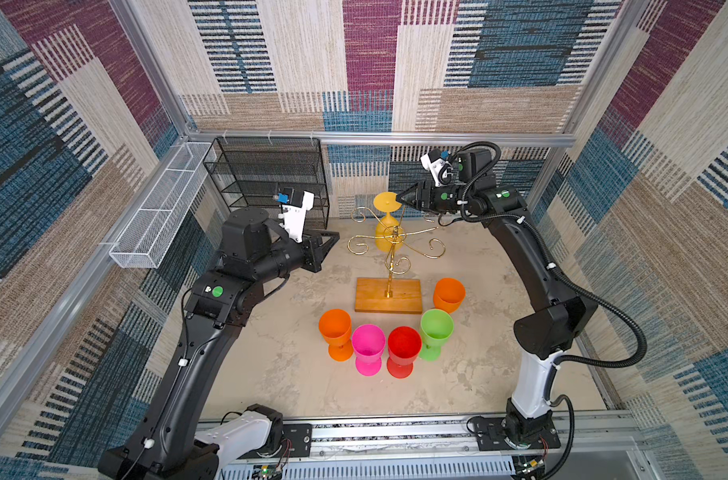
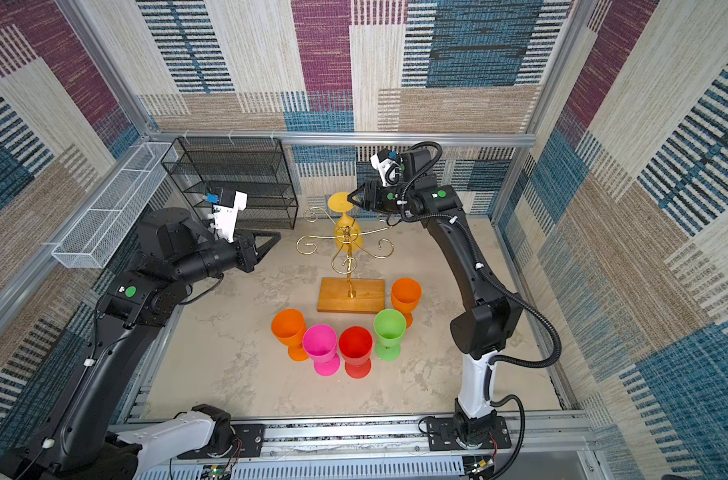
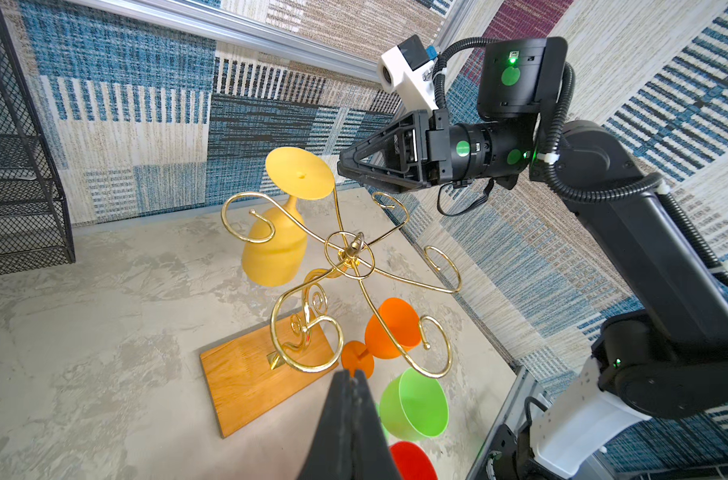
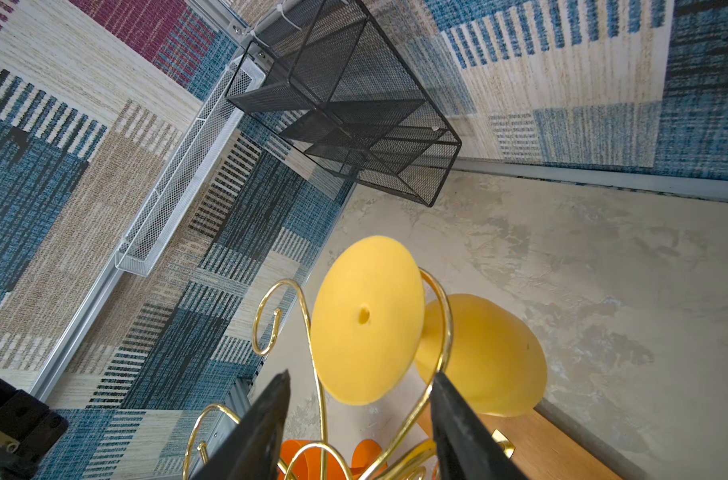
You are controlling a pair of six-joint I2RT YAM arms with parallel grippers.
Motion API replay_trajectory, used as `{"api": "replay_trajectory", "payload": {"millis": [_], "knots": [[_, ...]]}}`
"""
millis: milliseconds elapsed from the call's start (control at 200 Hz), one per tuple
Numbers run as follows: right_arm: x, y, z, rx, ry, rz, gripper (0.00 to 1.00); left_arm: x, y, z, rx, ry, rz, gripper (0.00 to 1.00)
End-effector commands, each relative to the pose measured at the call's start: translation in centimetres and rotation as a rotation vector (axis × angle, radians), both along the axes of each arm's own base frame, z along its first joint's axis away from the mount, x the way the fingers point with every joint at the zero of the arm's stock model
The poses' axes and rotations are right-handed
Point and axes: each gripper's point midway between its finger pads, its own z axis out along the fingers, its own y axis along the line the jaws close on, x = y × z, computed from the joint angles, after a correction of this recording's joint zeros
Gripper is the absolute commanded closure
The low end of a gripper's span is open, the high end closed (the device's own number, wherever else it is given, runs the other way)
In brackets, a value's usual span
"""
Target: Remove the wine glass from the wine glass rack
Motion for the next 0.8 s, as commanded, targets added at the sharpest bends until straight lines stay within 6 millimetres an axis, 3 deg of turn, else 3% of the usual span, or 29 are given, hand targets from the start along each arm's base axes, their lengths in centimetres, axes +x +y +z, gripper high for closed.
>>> {"api": "replay_trajectory", "payload": {"millis": [0, 796], "knots": [[-0.15, 0.36, 1.36, 0.028, -0.047, 0.023, 0.44, -0.01, -0.5, 0.79, -0.02, -0.028, -0.027, 0.94], [0.62, 1.18, 0.69, 0.028, -0.025, 0.033, 0.45, 0.06, -1.01, 0.52, -0.019, -0.025, -0.046, 0.96]]}}
